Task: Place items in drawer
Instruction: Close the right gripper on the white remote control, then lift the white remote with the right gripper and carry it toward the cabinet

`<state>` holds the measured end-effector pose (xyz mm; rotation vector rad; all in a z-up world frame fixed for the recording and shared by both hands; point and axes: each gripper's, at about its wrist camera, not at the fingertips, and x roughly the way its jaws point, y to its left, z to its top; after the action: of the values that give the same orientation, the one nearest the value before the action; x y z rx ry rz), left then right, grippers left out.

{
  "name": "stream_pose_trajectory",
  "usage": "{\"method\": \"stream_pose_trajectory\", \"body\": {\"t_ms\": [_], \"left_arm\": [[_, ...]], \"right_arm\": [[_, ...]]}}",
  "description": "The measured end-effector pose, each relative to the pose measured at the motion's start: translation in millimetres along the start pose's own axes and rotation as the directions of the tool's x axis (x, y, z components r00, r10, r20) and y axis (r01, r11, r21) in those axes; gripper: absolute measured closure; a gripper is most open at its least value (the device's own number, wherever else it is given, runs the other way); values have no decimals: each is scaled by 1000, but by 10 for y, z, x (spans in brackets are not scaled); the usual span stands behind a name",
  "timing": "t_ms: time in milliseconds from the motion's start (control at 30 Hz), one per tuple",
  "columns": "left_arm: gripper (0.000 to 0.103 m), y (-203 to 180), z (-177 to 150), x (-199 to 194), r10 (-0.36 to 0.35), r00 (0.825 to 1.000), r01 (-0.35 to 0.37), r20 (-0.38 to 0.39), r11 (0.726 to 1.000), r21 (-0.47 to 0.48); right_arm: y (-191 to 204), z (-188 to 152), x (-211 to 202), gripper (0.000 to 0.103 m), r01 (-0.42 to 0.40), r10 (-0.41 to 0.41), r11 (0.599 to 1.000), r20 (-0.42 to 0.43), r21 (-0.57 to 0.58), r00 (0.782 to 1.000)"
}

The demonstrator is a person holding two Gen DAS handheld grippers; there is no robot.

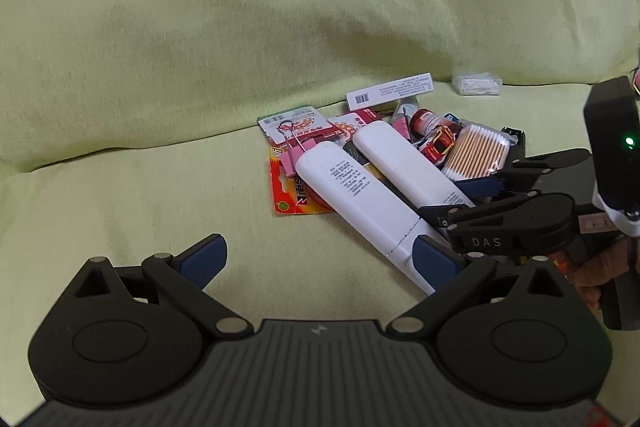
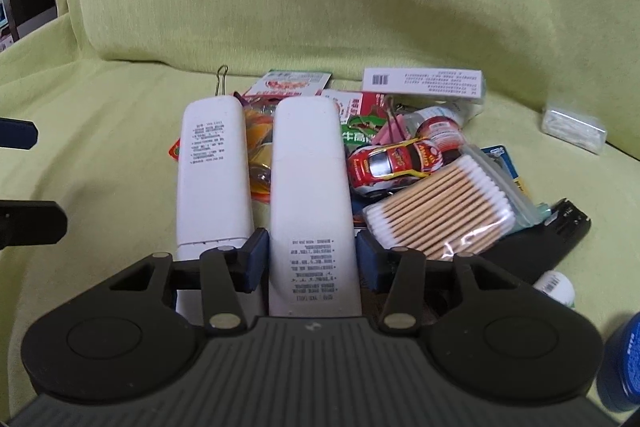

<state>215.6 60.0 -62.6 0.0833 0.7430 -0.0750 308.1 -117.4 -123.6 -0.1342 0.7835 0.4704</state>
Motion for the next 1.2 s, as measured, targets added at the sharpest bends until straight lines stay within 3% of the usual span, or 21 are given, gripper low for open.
{"method": "stream_pose_trajectory", "body": {"t_ms": [267, 467, 833, 1200], "left_arm": [[3, 14, -2, 14, -1, 1000, 1, -6, 1000, -3], [3, -1, 5, 23, -14, 1000, 14, -14, 1000, 2], [3, -205, -107, -90, -109, 994, 111, -31, 990, 82], [3, -461, -294, -219, -190, 979, 198, -71, 971, 134]], "right_arm": [[13, 20, 48, 60, -8, 8, 1000, -9, -12, 1000], [-85, -5, -111, 60, -49, 49, 996, 2, 70, 999], [-269, -101, -601, 60, -128, 121, 970, 47, 205, 992], [-465, -385, -1162, 60, -187, 164, 912, 94, 364, 982]]}}
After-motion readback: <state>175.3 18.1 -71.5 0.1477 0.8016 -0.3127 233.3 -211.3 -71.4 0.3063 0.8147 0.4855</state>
